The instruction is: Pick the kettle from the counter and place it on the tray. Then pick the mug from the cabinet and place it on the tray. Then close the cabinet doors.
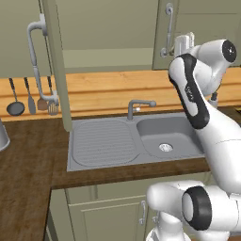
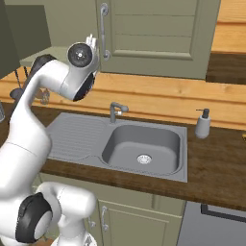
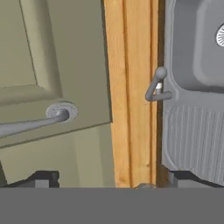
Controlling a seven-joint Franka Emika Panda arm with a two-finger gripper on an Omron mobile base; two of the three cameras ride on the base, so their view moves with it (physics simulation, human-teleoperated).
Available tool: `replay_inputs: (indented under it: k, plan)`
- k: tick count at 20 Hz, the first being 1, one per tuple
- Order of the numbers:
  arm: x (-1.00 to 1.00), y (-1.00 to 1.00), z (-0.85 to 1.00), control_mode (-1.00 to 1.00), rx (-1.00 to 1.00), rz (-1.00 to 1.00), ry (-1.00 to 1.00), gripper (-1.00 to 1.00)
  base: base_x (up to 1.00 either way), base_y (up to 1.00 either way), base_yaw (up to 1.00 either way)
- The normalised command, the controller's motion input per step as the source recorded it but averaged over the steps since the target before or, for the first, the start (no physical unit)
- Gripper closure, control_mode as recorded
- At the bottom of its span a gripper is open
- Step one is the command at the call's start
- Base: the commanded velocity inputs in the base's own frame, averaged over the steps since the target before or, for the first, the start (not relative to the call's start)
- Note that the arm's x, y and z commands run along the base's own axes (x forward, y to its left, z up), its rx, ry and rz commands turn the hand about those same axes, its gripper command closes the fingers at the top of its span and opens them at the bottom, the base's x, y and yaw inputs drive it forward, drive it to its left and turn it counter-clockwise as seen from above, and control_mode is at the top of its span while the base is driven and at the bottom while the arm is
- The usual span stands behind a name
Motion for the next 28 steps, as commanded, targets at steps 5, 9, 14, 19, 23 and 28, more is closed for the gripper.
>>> replay_inputs:
  k: [5, 9, 14, 19, 23, 28]
  plan:
    - [-0.75, 0.11, -0.23, -1.00, -0.24, 0.04, -0.15, -1.00, 0.00, 0.00, 0.00]
    - [-1.00, 0.16, -0.02, -1.00, -0.22, 0.10, -0.28, -1.00, 0.00, 0.00, 0.00]
    - [-1.00, 0.14, -0.17, -1.00, -0.26, 0.17, -0.15, -1.00, 0.00, 0.00, 0.00]
    - [-0.97, 0.47, -0.16, -1.00, -0.33, 0.19, -0.19, -1.00, 0.00, 0.00, 0.00]
    - [-0.98, 0.70, -0.26, -1.00, -0.45, 0.15, -0.21, -1.00, 0.00, 0.00, 0.00]
    - [-1.00, 0.33, -0.13, -1.00, -0.35, 0.10, -0.26, -1.00, 0.00, 0.00, 0.00]
